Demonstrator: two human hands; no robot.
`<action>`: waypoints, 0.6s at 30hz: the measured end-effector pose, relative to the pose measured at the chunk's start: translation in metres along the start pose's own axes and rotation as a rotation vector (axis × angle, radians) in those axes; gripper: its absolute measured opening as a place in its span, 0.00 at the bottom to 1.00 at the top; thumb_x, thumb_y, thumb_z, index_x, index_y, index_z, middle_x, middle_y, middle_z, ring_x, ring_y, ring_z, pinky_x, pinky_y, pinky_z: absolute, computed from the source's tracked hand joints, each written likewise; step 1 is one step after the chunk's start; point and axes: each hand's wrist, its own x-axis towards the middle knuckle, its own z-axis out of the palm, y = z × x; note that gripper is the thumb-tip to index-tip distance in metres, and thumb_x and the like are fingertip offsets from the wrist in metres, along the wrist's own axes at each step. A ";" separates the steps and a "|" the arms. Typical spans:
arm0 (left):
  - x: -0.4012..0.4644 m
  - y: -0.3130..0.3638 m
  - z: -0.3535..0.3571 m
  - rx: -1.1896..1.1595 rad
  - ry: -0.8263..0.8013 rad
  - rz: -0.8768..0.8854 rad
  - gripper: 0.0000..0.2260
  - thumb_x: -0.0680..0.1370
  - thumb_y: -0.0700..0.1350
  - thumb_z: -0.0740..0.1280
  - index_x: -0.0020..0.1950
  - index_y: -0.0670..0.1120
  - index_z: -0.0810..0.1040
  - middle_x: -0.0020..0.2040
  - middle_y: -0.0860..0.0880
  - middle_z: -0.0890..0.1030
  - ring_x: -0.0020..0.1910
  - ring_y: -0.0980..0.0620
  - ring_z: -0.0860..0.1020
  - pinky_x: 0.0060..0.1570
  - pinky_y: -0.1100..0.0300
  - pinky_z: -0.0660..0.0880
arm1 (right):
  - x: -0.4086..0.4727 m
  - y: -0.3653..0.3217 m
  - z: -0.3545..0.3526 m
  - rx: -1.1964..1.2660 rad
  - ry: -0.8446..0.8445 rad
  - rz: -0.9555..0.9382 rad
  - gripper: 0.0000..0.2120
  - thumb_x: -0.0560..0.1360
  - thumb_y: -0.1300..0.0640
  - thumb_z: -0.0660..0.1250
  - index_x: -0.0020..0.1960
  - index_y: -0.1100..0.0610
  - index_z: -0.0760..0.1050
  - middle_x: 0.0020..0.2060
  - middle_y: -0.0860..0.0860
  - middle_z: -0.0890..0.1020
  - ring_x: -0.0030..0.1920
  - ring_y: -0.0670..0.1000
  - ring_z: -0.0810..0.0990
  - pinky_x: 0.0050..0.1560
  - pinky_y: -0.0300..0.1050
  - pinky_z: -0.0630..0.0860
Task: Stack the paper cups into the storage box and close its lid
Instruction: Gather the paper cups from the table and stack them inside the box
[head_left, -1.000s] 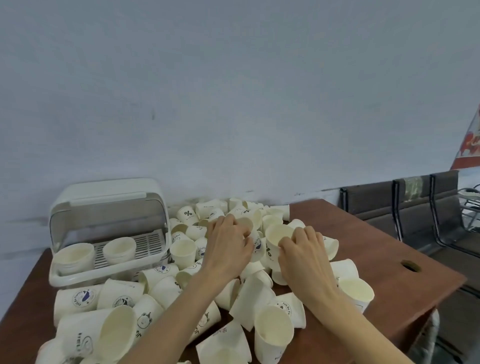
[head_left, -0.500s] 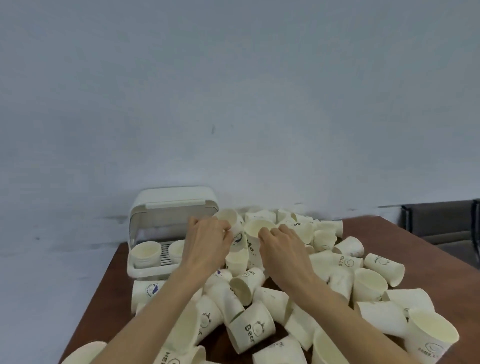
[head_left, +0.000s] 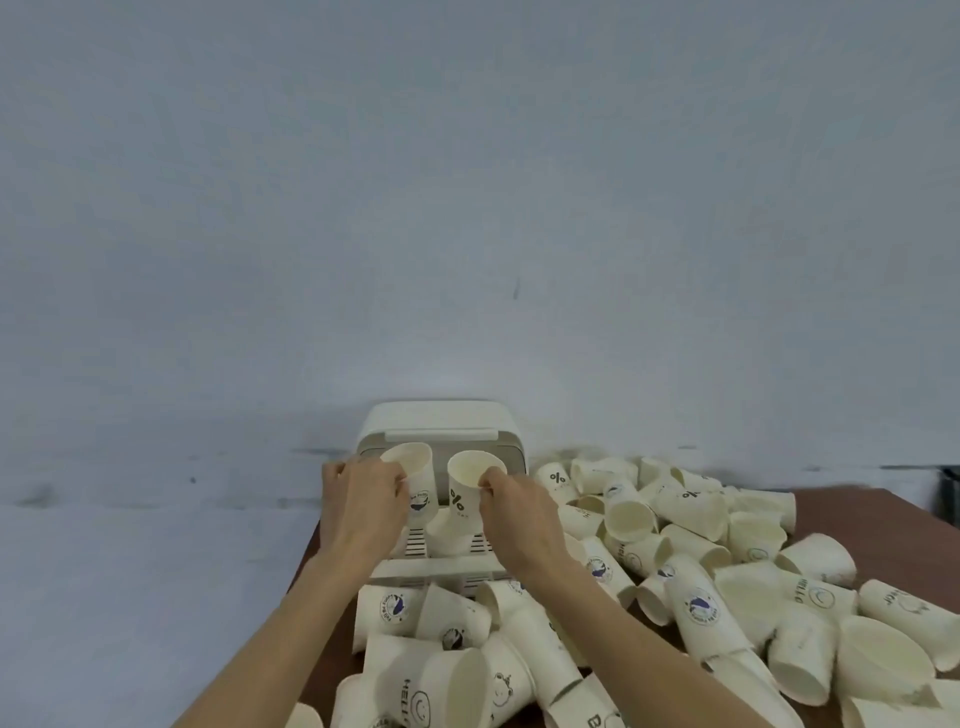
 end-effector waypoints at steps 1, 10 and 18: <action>0.001 -0.006 0.003 0.013 0.004 -0.014 0.11 0.77 0.45 0.63 0.38 0.51 0.81 0.35 0.52 0.79 0.40 0.51 0.75 0.49 0.57 0.62 | 0.005 -0.001 0.006 0.018 0.005 0.009 0.10 0.79 0.59 0.56 0.54 0.58 0.75 0.44 0.56 0.80 0.44 0.59 0.77 0.39 0.50 0.72; 0.000 -0.041 0.034 0.057 0.015 -0.071 0.07 0.77 0.44 0.67 0.44 0.50 0.85 0.41 0.49 0.82 0.42 0.47 0.75 0.49 0.55 0.62 | 0.020 -0.007 0.044 -0.047 -0.100 -0.027 0.12 0.77 0.62 0.55 0.57 0.58 0.73 0.45 0.57 0.81 0.43 0.61 0.79 0.36 0.48 0.66; -0.009 -0.048 0.059 0.104 -0.036 -0.038 0.07 0.78 0.44 0.66 0.44 0.51 0.84 0.41 0.51 0.82 0.42 0.50 0.74 0.48 0.56 0.62 | 0.021 0.000 0.062 -0.114 -0.197 -0.036 0.12 0.76 0.64 0.57 0.54 0.58 0.76 0.45 0.57 0.82 0.45 0.59 0.79 0.49 0.51 0.74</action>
